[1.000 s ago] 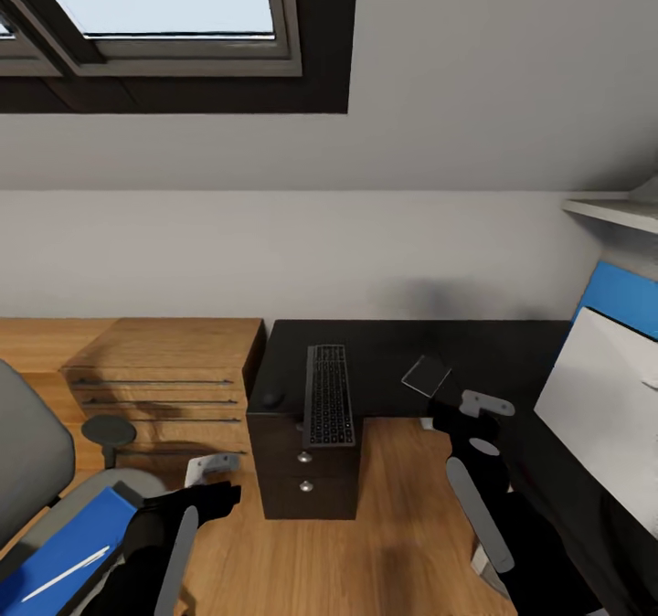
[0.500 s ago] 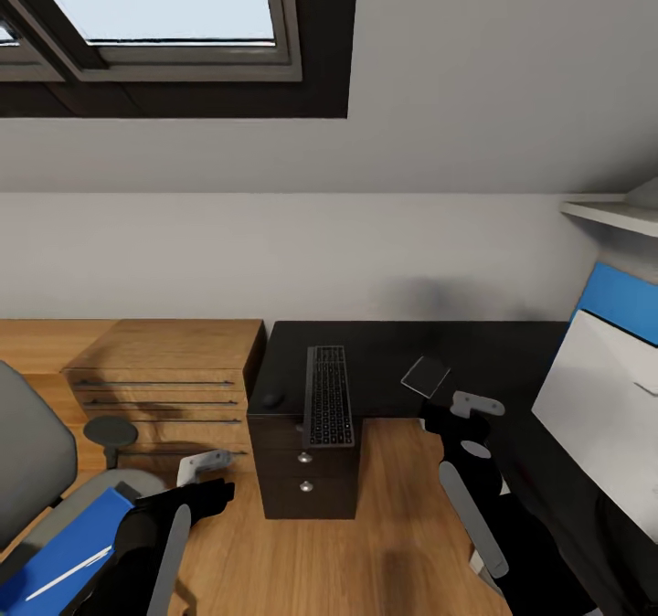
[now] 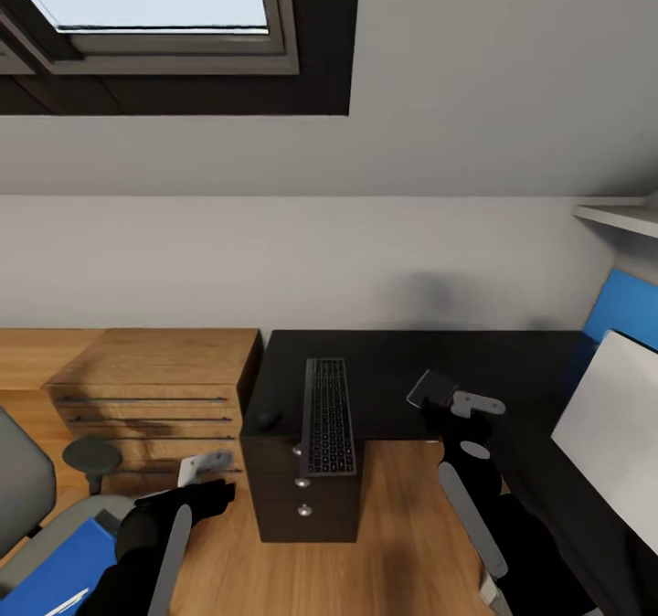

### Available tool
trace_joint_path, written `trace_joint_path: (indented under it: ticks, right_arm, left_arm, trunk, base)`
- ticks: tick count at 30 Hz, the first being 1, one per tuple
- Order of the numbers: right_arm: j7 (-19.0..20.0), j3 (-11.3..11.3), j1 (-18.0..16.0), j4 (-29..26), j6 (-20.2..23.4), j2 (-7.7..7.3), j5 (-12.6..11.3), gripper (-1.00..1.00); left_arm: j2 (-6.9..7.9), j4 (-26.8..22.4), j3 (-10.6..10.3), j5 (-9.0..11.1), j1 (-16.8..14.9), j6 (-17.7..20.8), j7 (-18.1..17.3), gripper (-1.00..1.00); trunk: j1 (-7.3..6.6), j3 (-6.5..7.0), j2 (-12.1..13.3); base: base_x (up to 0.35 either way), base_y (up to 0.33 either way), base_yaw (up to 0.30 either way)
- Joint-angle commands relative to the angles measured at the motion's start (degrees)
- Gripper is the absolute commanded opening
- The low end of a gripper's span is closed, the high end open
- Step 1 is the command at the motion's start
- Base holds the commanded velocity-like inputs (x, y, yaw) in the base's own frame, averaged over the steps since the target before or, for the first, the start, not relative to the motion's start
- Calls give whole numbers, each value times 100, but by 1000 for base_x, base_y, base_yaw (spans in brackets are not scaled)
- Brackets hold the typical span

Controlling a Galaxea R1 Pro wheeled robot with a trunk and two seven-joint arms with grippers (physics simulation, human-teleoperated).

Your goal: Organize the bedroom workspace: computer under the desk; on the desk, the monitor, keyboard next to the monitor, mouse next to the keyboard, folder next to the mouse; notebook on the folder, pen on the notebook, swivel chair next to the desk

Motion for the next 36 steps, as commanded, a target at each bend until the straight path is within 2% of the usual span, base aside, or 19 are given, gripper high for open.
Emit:
trace_joint_path:
  ticks: [1, 12, 13, 20, 24, 27, 28, 29, 32, 33, 34, 35, 36]
  right_arm:
    - [-50, 16, -8, -6, 21, -7, -20, 100]
    - [-43, 13, -8, 151, 19, -23, 183, 100]
    - [-42, 15, -8, 184, 14, -23, 296, 100]
    - [3, 6, -8, 484, -282, -24, 518, 100]
    - [204, -18, -19, 799, -480, -65, 581, 100]
    - [500, -35, -101, 1133, -648, -176, 620, 100]
    - [611, -41, -177, 1252, -703, -225, 627, 100]
    - [928, -65, -542, 1627, -833, -378, 635, 100]
    - [1208, -111, -996, 2083, -924, -493, 636, 100]
    - [1384, -138, -1280, 2455, -1005, -542, 634, 100]
    - [1477, -148, -1412, 2658, -1061, -558, 635, 100]
    - [1778, -164, -1788, 3325, -1289, -587, 634, 100]
    - [1887, -167, -1910, 3573, -1382, -593, 633, 100]
  left_arm:
    - [-6, -4, 6, 30, -6, 24, 25, 100]
    - [-5, 29, 5, 27, -6, 27, 25, 100]
    - [-5, 30, 6, 27, -6, 27, 25, 100]
    - [-5, 12, 29, 28, -6, 24, 27, 100]
    - [-5, -15, 98, 29, -6, 21, 26, 100]
    - [-5, -27, 198, 30, -6, 20, 25, 100]
    - [-5, -32, 241, 30, -6, 19, 25, 100]
    - [-5, -70, 367, 30, -6, 15, 22, 100]
    - [-5, -111, 471, 30, -6, 10, 19, 100]
    - [-3, -127, 522, 30, -6, 5, 18, 100]
    - [-3, -132, 545, 30, -6, 1, 18, 100]
    - [-2, -143, 607, 30, -6, -29, 17, 100]
    - [-1, -145, 622, 30, -6, -46, 17, 100]
  trunk:
    - [7, -12, -11]
    - [7, -12, -11]
    - [7, -12, -11]
    - [7, -12, -11]
    - [7, -12, -11]
    - [7, -12, -11]
    - [7, -12, -11]
    - [7, -12, -11]
    - [7, -12, -11]
    - [7, -12, -11]
    - [7, -12, -11]
    - [7, -12, -11]
    - [7, -12, -11]
  base:
    - [323, 0, 0]
    - [326, 0, 0]
    - [326, 0, 0]
    - [197, 0, 0]
    - [49, 0, 0]
    - [22, 0, 0]
    - [14, 0, 0]
    - [7, 0, 0]
    - [5, 0, 0]
    - [2, 0, 0]
    - [2, 0, 0]
    - [0, 0, 0]
    - [0, 0, 0]
